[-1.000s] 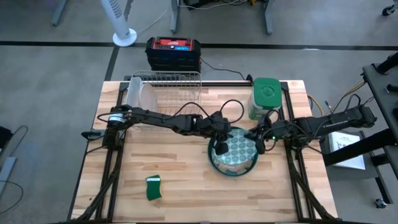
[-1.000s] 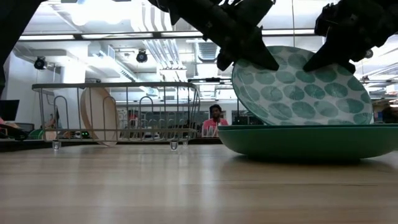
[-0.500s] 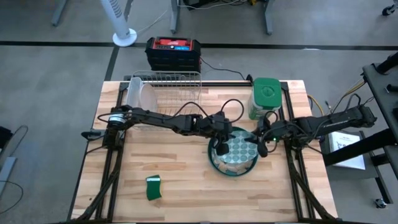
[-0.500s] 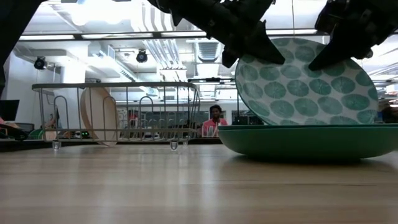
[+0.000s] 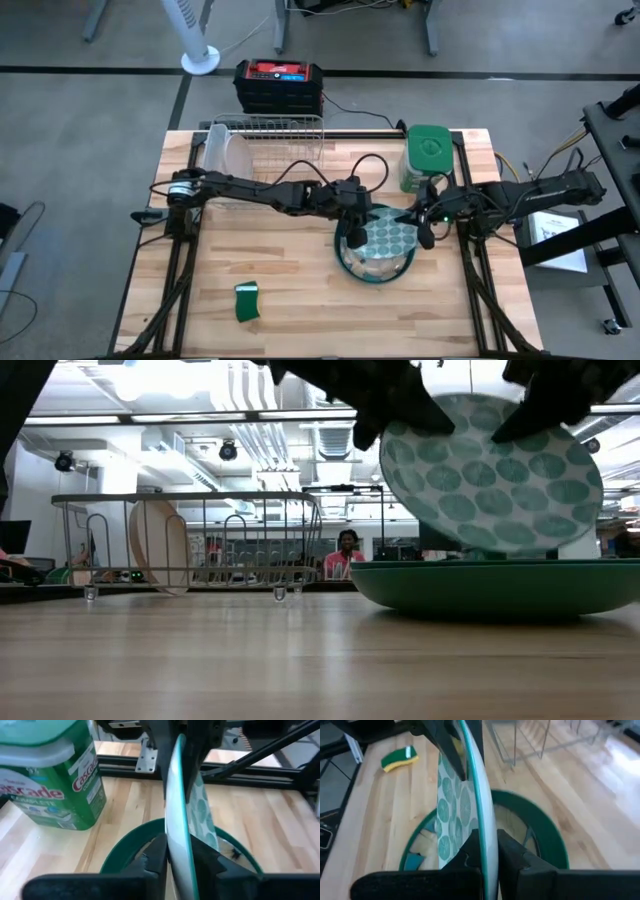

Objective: Sort dishes
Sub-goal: Put the blue patterned plate on the dish rack

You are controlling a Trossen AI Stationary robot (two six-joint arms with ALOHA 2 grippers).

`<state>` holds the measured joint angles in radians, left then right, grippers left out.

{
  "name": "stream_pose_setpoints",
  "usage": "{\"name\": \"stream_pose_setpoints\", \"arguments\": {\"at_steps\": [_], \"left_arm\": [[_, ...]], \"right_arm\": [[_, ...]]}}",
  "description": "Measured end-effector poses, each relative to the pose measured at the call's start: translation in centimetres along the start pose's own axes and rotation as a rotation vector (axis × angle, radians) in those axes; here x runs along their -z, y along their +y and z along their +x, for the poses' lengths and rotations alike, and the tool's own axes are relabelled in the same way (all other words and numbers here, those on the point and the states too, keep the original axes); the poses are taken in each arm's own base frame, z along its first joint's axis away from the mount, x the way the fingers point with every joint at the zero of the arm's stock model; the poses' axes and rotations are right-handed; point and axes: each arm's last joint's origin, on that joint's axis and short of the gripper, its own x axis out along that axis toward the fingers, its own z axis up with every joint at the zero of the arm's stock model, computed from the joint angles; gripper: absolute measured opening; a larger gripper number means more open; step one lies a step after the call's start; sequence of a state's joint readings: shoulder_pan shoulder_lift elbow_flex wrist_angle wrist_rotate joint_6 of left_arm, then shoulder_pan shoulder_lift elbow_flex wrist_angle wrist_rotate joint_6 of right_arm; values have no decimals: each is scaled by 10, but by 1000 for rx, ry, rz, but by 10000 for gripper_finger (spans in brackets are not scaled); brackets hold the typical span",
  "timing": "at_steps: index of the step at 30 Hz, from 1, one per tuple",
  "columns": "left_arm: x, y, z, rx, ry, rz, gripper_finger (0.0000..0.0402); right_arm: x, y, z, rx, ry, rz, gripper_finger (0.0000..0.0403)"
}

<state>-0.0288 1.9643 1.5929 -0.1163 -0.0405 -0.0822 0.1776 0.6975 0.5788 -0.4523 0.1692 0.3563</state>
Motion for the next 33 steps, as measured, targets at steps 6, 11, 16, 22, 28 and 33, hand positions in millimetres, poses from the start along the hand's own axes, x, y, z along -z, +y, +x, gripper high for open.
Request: {"name": "stream_pose_setpoints", "arguments": {"at_steps": [6, 11, 16, 22, 28, 33], "left_arm": [[-1, -2, -11, 30, 52, 9, 131], [-8, -2, -25, 35, 67, 12, 194], [-9, -2, -46, 30, 150, 15, 235], [-17, -10, -97, 39, 245, 39, 247], [-32, -15, -161, 5, 223, 166, 241], [-47, -2, -228, -186, 112, 252, 234]], "right_arm": [[-15, 5, -9, -21, 5, -53, 7], [-26, 9, -8, -12, 18, -96, 7], [-36, 13, -7, 18, 70, -208, 7], [-65, 22, -18, 28, 126, -403, 7], [-106, 36, -32, -1, 90, -857, 7], [-149, 44, -38, 59, 15, -1188, 6]]}}
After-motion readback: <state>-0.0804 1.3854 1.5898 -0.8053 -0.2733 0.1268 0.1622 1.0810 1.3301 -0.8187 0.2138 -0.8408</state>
